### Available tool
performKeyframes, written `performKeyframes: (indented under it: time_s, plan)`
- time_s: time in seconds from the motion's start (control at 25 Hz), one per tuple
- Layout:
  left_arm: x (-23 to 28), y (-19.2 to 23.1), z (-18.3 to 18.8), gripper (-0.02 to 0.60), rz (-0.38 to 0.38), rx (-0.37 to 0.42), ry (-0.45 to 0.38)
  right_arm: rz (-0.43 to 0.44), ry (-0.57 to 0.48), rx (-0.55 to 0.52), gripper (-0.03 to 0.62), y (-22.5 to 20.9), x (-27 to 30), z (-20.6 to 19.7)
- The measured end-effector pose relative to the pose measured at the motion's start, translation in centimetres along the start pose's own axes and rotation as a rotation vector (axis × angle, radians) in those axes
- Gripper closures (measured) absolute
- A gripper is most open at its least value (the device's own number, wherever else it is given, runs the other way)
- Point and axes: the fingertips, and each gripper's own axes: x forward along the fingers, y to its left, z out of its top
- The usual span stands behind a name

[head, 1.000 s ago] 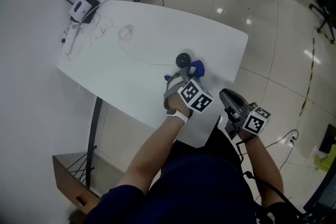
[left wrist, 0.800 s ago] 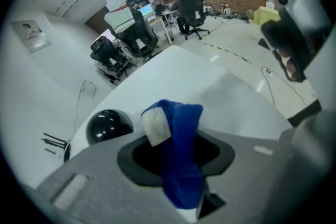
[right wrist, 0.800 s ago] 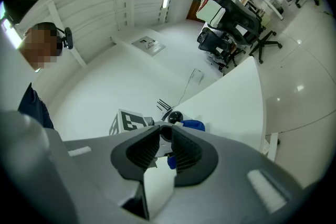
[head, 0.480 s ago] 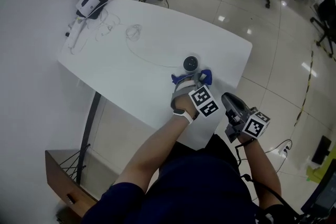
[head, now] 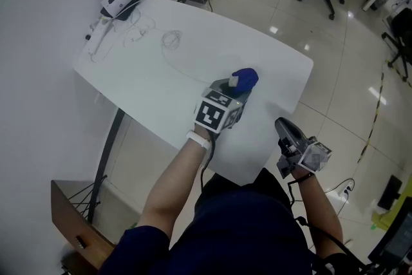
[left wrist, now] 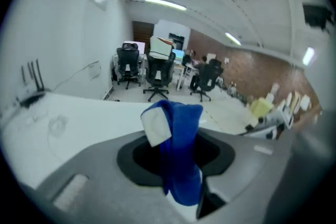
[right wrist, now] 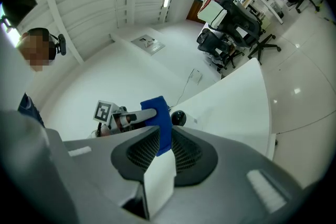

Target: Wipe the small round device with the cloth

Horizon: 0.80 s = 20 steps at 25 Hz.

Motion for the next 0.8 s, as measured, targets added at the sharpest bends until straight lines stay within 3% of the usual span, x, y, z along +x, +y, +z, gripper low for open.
performKeyframes:
  time_s: [0.12,0.32,0.44,0.64,0.8]
  plan:
    - [-1.4,3.7,0.9,0.437,-0.043,-0.236,-0.078,-0.003,0.016,0.001,0.523,-0.2,0.4,-0.4]
    - [0.3,8.4,-1.8,0.436,-0.155,-0.454,-0.051,-0.015,0.034,0.006,0.523,-0.6,1.0,-0.5]
    - [1.5,10.4,-2.9,0.434,-0.227,-0.611,-0.083,-0.019,0.042,0.018,0.523,-0.9,1.4,-0.5]
    - [3.4,12.6,-5.6,0.436,-0.226,-0.686,-0.033,-0.009,0.053,0.031,0.523,-1.3,2.6,-0.5]
    - [5.5,12.4,-7.0,0.434,-0.244,-0.687,0.076,-0.011,0.059,0.036,0.523,-1.6,3.1,-0.5]
